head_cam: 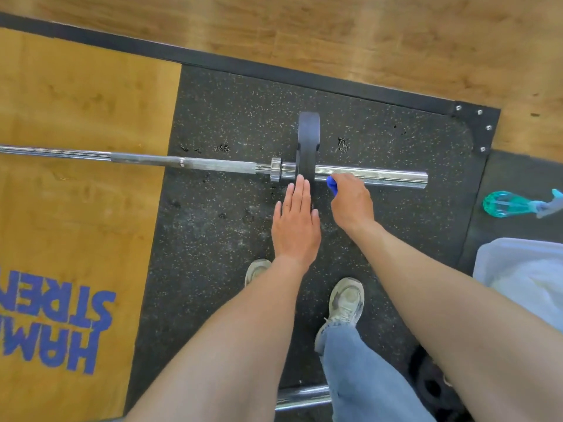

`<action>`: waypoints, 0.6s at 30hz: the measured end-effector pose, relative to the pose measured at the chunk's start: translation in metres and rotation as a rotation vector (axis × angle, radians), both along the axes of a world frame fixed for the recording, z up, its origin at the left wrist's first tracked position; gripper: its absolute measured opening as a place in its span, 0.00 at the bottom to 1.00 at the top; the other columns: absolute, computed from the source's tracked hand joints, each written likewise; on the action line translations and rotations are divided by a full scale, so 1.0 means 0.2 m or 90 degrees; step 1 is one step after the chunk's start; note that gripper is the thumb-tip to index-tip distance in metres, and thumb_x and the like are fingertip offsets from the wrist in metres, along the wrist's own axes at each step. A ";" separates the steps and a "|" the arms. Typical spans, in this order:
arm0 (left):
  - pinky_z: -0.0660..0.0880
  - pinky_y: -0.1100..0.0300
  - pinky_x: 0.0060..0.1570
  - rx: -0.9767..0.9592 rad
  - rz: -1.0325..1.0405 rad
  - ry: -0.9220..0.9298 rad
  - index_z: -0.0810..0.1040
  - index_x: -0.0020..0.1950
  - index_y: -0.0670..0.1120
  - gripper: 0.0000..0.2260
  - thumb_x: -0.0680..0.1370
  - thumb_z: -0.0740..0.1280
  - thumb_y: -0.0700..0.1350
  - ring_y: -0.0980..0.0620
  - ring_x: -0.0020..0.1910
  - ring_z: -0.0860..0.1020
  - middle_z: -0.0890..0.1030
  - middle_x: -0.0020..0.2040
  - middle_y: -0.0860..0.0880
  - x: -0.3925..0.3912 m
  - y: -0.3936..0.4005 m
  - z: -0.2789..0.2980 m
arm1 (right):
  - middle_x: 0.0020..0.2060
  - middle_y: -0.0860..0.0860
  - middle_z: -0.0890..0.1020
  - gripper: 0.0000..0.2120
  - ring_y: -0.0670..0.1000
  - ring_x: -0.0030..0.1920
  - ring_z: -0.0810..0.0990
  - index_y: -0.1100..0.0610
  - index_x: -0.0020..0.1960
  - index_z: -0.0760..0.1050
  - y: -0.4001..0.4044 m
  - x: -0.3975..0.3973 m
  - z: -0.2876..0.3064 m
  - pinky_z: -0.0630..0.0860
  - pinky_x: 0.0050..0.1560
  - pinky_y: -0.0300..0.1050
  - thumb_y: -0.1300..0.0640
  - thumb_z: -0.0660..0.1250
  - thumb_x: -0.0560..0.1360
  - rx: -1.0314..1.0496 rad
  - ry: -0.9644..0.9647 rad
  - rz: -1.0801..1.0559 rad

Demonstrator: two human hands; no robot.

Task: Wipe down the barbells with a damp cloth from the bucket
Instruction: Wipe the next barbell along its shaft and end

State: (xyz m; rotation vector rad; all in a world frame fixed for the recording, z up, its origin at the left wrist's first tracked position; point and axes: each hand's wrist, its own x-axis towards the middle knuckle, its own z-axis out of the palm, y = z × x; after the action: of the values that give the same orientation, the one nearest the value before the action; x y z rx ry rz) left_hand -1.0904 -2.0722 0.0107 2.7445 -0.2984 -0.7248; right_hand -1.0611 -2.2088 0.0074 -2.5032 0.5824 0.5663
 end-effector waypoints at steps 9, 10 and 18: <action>0.53 0.48 0.80 -0.136 0.003 -0.236 0.46 0.83 0.41 0.34 0.85 0.58 0.55 0.50 0.83 0.49 0.48 0.84 0.44 0.00 -0.05 -0.42 | 0.64 0.56 0.77 0.27 0.58 0.64 0.75 0.63 0.71 0.72 -0.03 0.07 -0.58 0.75 0.65 0.54 0.75 0.67 0.73 -0.016 -0.239 0.084; 0.53 0.48 0.80 -0.139 -0.011 -0.262 0.48 0.83 0.39 0.35 0.84 0.59 0.55 0.49 0.83 0.50 0.49 0.84 0.43 0.03 -0.04 -0.44 | 0.64 0.57 0.77 0.26 0.59 0.64 0.75 0.63 0.69 0.73 -0.04 0.08 -0.62 0.76 0.64 0.56 0.75 0.68 0.73 -0.015 -0.257 0.103; 0.50 0.47 0.81 -0.144 -0.038 -0.421 0.56 0.82 0.36 0.32 0.84 0.60 0.54 0.43 0.83 0.51 0.56 0.83 0.41 0.32 -0.13 -0.50 | 0.66 0.59 0.78 0.20 0.62 0.69 0.73 0.64 0.67 0.76 -0.09 0.26 -0.88 0.71 0.70 0.59 0.65 0.72 0.75 -0.092 -0.423 0.164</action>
State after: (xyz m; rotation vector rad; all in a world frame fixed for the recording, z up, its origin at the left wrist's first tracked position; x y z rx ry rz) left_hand -1.0273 -2.0973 -0.0887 2.6741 -0.5565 0.2222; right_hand -1.0094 -2.2263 -0.1676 -2.6982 0.0467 -0.2446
